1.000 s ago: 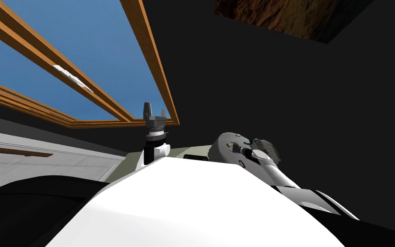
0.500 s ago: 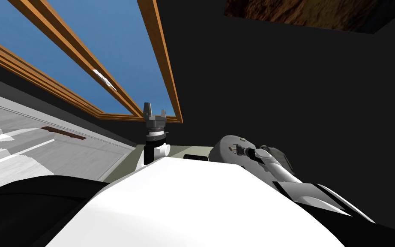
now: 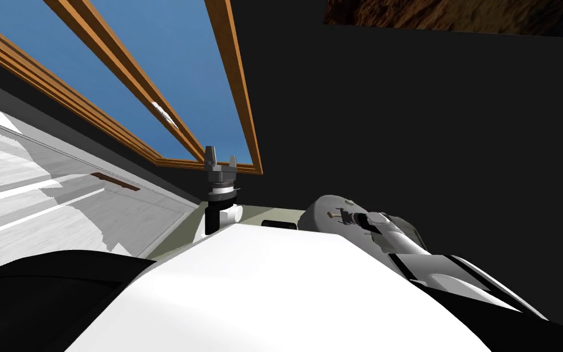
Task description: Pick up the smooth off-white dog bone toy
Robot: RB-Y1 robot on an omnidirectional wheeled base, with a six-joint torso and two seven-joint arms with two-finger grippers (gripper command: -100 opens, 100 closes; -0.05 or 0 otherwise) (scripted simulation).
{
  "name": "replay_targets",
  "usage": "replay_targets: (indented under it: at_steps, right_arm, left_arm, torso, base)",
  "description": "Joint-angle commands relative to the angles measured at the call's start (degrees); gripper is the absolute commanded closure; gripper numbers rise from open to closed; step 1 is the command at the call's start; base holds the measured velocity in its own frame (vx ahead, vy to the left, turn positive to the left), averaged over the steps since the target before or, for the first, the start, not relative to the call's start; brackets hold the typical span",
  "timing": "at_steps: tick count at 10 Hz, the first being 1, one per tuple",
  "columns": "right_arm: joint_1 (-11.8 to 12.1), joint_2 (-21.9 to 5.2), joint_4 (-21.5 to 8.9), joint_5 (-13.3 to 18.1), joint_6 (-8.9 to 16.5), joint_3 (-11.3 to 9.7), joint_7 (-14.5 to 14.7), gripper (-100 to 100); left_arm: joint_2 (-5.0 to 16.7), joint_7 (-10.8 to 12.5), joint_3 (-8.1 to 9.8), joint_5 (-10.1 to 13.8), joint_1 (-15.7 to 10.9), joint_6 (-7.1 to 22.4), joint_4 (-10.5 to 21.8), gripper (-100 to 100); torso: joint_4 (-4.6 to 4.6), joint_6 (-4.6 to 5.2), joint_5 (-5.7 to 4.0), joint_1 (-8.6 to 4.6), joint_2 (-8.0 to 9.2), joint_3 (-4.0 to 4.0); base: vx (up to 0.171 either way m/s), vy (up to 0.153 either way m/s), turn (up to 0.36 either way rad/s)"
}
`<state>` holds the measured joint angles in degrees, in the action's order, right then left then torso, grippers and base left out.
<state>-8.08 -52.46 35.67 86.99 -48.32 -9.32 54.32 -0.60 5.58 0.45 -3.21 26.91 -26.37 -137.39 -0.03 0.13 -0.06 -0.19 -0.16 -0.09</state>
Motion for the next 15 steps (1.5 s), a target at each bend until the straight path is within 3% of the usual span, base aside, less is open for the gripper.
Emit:
replay_targets:
  at_steps: [1, 4, 7, 8, 9, 10, 15]
  right_arm:
    - [-1.2, -0.3, -2.4, 1.7, -0.5, -1.2, 0.3, -100]
    - [-2.1, -0.3, -4.8, 3.6, -1.1, -3.0, 0.3, -100]
    - [-1.7, -0.2, -4.4, 3.8, -1.1, -3.2, -0.2, -100]
    - [-1.7, -0.2, -4.5, 3.8, -1.2, -3.2, -0.1, 0]
    - [-2.6, -0.3, -5.6, 0.9, 0.2, -6.1, -1.1, -100]
    - [-2.6, -0.3, -5.6, 0.1, 0.2, -7.0, -1.1, -100]
    - [-5.1, -0.6, -9.1, -8.7, 4.2, -16.0, -3.9, -100]
  left_arm:
    - [0.0, 0.0, 0.00, 0.0, 0.0, 0.0, 0.0, 0]
    - [0.0, 0.0, 0.00, 0.0, 0.0, 0.0, 0.0, 0]
    - [0.0, 0.0, 0.00, 0.0, 0.0, 0.0, 0.0, 0]
    - [0.0, 0.0, 0.00, 0.0, 0.0, 0.0, 0.0, 0]
    - [0.0, 0.0, 0.00, 0.0, 0.0, 0.0, 0.0, 0]
    - [0.0, 0.0, 0.00, 0.0, 0.0, 0.0, 0.0, 0]
    - [0.0, 0.0, 0.00, 0.0, 0.0, 0.0, 0.0, 0]
  torso:
    - [0.00, 0.00, 0.00, 0.00, 0.00, 0.00]
    - [-0.01, 0.01, 0.00, 0.04, -0.02, -0.01]
    - [-0.02, 0.03, 0.00, 0.05, -0.07, -0.04]
    - [-0.02, 0.03, 0.02, 0.11, -0.05, -0.03]
    - [-0.01, 0.03, 0.02, 0.13, -0.04, -0.02]
    - [0.02, -0.04, 0.01, 0.06, 0.09, 0.05]
    - [0.06, 0.06, -0.02, -0.06, 0.29, 0.17]
  base:
    - [0.001, -0.046, 0.179]
    - [-0.001, -0.031, 0.113]
    - [0.010, -0.021, 0.030]
    - [0.000, 0.000, 0.000]
    - [-0.051, -0.028, 0.252]
    - [-0.081, -0.050, 0.133]
    - [-0.097, -0.054, 0.183]
